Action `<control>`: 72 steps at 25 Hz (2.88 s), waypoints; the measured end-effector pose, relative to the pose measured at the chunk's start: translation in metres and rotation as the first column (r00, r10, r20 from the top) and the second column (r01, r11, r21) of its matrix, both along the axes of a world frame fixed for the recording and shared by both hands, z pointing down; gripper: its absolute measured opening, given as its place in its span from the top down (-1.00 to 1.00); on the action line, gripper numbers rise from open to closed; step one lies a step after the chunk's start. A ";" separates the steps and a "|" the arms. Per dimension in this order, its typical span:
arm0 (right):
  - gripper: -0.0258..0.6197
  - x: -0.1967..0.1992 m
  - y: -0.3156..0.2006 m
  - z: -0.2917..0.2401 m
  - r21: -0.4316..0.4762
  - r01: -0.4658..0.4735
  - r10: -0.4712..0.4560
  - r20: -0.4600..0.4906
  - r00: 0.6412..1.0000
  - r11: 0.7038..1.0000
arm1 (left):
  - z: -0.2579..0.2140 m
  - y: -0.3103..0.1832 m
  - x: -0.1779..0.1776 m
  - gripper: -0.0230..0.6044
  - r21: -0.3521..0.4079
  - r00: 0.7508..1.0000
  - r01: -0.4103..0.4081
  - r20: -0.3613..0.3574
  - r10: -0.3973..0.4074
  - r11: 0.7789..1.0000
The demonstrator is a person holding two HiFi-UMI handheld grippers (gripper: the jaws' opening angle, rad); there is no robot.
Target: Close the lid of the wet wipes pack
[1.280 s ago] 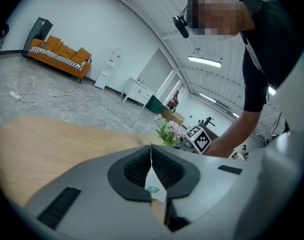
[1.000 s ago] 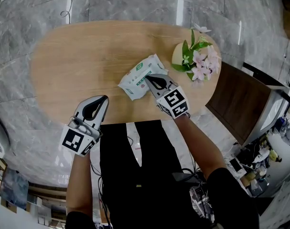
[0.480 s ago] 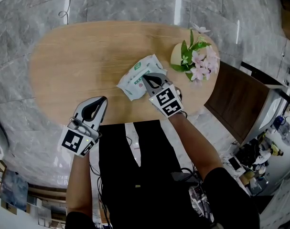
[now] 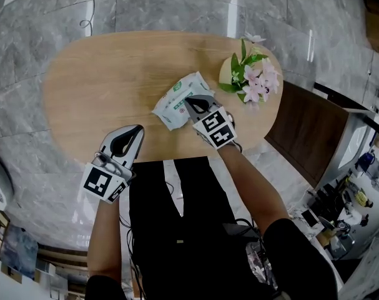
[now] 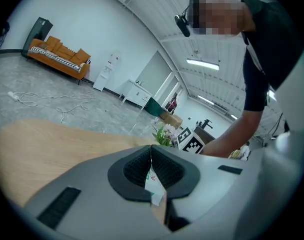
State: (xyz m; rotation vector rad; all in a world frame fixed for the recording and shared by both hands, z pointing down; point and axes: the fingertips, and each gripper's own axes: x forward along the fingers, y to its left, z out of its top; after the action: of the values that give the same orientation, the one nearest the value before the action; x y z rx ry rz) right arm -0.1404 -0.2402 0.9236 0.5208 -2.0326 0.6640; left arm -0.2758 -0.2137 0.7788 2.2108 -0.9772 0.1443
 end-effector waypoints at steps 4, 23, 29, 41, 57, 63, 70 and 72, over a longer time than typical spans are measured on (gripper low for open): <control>0.89 0.001 -0.006 -0.038 0.050 -0.033 0.030 0.051 0.998 0.998 | -0.024 -0.002 0.001 0.87 0.017 1.000 0.007 -0.001 -0.007 1.000; 0.89 0.017 -0.046 -0.485 0.488 -0.159 -0.183 0.580 0.794 0.858 | -0.309 -0.027 0.044 0.87 0.327 0.997 0.062 0.022 -0.073 0.943; 0.89 0.057 -0.027 -0.601 0.564 -0.231 -0.292 0.684 0.668 0.793 | -0.413 -0.021 0.078 0.87 0.482 0.996 0.058 0.028 -0.081 0.874; 0.89 0.102 0.051 -0.664 0.633 -0.175 -0.469 0.706 0.530 0.754 | -0.493 0.038 0.125 0.87 0.592 0.996 0.030 0.049 -0.073 0.806; 0.89 0.148 0.214 -0.675 0.599 -0.244 -0.441 0.757 0.482 0.763 | -0.491 0.195 0.171 0.87 0.616 1.000 -0.003 0.025 -0.016 0.787; 0.89 0.170 0.306 -0.658 0.572 -0.221 -0.411 0.762 0.500 0.790 | -0.473 0.282 0.194 0.87 0.586 1.000 0.003 -0.004 0.000 0.810; 0.89 0.195 0.370 -0.664 0.569 -0.204 -0.426 0.768 0.479 0.797 | -0.483 0.348 0.232 0.87 0.604 1.000 -0.010 -0.003 0.015 0.797; 0.89 0.203 0.387 -0.667 0.570 -0.195 -0.441 0.773 0.456 0.798 | -0.490 0.365 0.238 0.87 0.618 1.000 0.010 -0.004 -0.010 0.786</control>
State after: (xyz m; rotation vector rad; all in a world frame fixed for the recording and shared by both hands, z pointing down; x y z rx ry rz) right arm 0.0622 0.1473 0.2562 0.3547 -3.3381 0.1152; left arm -0.0379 0.1513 0.2886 2.7976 -1.1535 -0.2217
